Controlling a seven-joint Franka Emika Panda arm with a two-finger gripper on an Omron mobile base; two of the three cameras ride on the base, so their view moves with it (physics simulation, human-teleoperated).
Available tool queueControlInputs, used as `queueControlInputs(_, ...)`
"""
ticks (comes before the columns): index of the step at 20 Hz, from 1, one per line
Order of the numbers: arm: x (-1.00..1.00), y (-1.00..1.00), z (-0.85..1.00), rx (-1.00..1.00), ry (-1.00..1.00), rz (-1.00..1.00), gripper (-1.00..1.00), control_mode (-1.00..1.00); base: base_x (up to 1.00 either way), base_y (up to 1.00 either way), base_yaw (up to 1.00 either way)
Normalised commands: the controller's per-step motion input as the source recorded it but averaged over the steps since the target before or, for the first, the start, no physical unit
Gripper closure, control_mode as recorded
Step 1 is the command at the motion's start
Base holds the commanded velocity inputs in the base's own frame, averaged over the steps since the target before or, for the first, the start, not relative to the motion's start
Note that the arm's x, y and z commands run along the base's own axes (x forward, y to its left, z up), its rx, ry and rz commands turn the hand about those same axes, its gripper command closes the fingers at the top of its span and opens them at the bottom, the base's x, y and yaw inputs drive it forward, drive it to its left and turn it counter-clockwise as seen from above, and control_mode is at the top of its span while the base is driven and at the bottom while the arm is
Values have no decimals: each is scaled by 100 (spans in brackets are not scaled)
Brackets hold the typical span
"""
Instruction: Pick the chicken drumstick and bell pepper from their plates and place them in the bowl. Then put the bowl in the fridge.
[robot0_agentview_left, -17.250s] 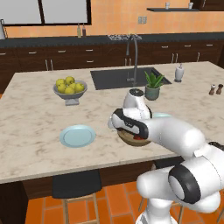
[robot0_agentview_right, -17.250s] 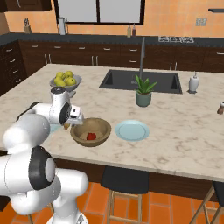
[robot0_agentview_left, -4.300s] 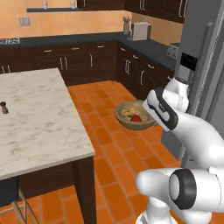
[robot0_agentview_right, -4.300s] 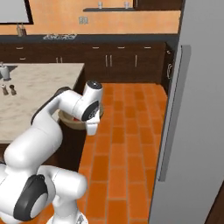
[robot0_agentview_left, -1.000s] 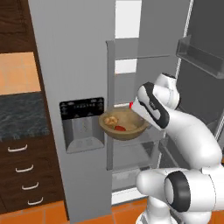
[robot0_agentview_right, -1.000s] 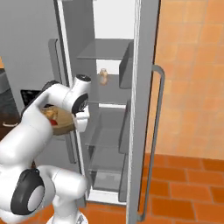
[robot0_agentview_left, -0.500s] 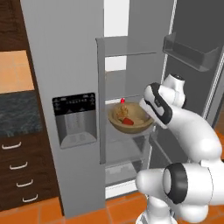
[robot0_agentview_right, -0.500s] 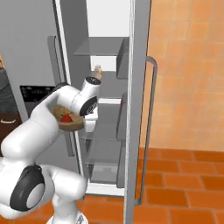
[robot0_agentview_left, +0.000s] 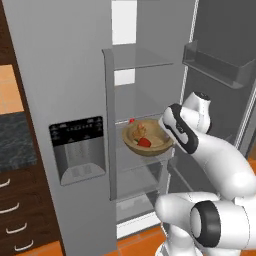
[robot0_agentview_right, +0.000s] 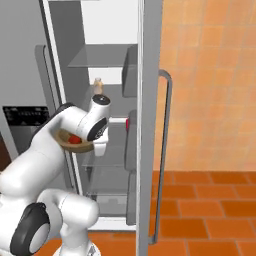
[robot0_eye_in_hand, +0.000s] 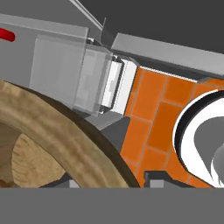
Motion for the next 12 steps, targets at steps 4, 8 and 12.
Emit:
queueControlInputs(4,0,0,0,0,0,0,100,100,45,0,-15)
queueControlInputs(8,0,0,0,0,0,0,100,100,52,2,-13)
queueControlInputs(12,0,0,0,0,0,0,100,100,8,12,0)
